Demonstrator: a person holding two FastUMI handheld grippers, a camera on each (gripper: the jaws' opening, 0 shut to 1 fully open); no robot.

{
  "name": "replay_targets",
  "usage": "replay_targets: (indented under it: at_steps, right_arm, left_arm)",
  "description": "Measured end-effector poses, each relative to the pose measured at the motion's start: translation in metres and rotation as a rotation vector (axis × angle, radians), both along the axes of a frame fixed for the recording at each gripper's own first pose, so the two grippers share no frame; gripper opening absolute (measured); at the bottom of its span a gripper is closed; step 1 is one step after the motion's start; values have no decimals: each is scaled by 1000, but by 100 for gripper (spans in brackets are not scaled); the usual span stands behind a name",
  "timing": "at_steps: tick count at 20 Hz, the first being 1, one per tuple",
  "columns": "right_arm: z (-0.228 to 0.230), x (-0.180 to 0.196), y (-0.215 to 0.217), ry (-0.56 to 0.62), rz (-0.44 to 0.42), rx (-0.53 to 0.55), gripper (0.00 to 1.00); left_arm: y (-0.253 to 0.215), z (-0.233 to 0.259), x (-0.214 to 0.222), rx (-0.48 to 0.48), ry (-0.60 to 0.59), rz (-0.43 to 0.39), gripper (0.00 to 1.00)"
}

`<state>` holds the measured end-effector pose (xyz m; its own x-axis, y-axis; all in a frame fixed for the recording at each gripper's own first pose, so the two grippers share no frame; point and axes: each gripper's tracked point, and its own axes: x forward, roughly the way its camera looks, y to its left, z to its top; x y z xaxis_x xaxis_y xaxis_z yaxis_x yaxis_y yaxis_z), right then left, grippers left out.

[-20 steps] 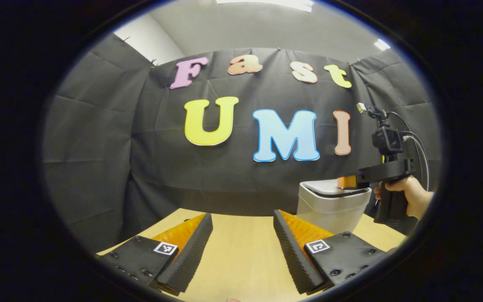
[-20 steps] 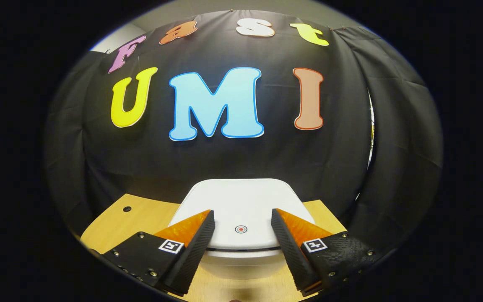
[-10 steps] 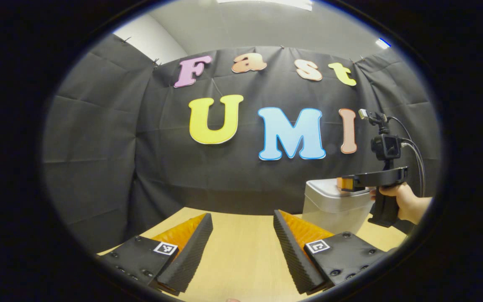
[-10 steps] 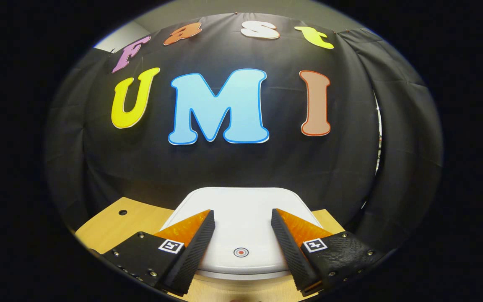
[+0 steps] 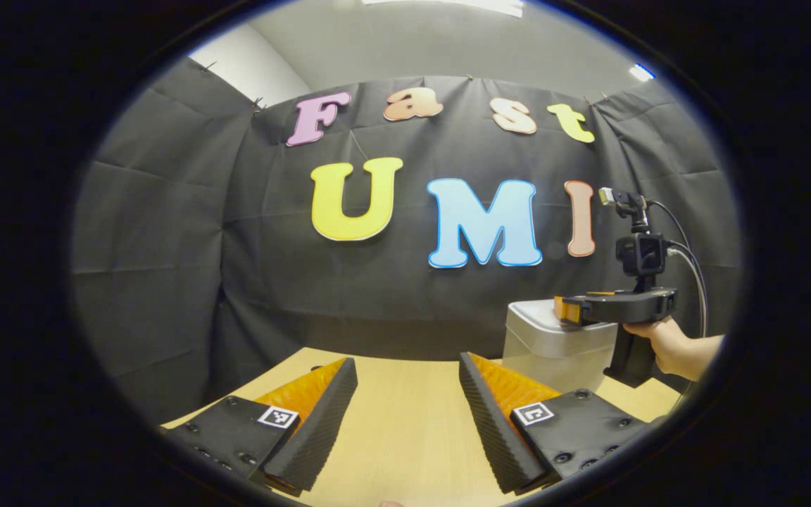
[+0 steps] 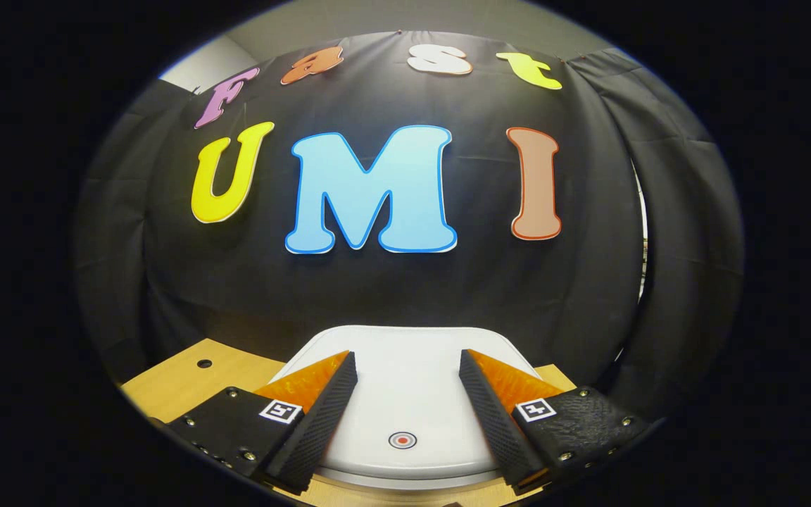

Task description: Press the lid of the desktop garbage bin to open it, pick up the crumpled paper on the desktop and throw it into the bin, then pick up the pop can on the desktop and drop it into the bin, and finally close the garbage bin lid.

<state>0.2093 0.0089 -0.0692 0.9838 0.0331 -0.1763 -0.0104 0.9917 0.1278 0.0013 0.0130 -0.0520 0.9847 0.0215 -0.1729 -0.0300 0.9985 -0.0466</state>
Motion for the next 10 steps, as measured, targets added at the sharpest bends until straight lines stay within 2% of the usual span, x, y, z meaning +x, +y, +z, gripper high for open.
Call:
replay_targets:
  at_steps: [10]
  right_arm:
    - [-5,2,1,-24,16,-21,96]
  left_arm:
    - [3,-3,6,12,4,0,95]
